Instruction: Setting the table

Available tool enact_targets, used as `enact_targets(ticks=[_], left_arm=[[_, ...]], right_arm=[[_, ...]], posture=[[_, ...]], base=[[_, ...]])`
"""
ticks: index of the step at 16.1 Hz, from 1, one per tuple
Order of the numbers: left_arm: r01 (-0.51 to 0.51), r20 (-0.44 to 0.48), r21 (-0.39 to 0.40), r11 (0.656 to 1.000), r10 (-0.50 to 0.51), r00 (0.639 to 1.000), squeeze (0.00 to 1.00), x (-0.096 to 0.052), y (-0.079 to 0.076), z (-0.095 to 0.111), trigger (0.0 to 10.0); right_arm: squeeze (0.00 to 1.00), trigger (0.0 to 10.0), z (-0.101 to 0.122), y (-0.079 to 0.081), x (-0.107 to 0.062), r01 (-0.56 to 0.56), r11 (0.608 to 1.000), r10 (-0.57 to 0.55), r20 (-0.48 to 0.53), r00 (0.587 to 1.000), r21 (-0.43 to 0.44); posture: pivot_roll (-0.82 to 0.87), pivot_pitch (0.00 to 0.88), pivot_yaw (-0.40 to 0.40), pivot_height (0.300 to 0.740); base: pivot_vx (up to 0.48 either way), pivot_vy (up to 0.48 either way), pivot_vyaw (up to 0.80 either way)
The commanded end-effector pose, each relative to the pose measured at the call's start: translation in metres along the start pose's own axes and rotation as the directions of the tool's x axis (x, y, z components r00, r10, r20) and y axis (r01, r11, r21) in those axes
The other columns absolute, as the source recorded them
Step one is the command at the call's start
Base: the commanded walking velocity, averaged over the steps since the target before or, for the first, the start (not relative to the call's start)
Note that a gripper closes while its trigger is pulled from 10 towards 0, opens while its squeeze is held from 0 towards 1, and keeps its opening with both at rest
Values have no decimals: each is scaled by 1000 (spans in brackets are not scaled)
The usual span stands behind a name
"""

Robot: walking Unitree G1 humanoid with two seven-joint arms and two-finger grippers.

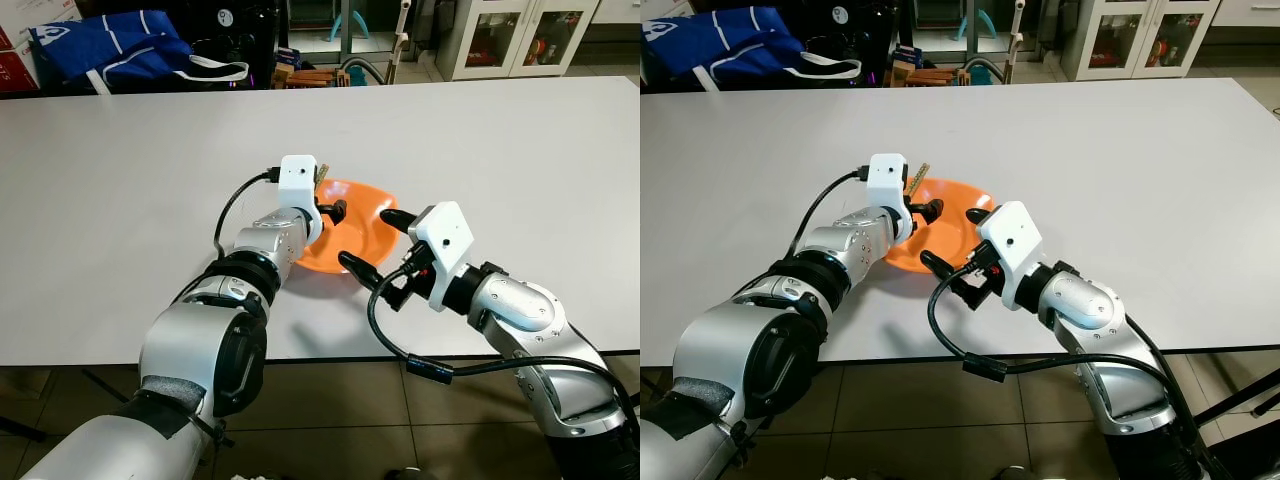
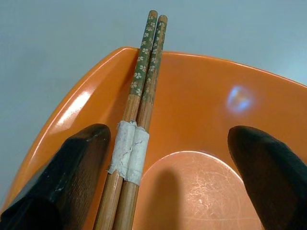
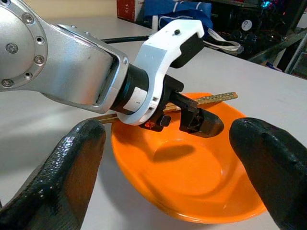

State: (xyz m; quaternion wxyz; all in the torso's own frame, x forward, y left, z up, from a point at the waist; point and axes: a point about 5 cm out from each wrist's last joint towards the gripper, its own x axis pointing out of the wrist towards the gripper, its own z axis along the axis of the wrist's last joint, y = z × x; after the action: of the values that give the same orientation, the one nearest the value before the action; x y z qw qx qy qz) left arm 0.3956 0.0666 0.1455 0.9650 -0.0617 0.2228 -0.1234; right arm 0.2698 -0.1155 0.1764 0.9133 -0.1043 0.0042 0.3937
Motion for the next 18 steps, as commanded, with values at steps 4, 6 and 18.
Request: enact_targets(ticks=[4,6,18], left_arm=[[-2,2,-13,1000,2,1000,1000,0,-5,5,10000],[10,-7,-25,1000,-11,1000,1000,0,-11,4,10000],[-114,41,63,992,111,993,0,-2,1,20,10000]], right_arm=[[0,10000,0,3,1,-10,1000,10,-2,1000,-11],[0,10000,0,4,1,-15,1000,15,-4,1000,-11],[0,10000,-1,6,3,-19,1000,19,-4,1000,-4]], posture=[[-195,25,78,740],[-190,27,77,740],[-183,31,79,740]], base=[[0,0,0],[0,0,0],[0,0,0]])
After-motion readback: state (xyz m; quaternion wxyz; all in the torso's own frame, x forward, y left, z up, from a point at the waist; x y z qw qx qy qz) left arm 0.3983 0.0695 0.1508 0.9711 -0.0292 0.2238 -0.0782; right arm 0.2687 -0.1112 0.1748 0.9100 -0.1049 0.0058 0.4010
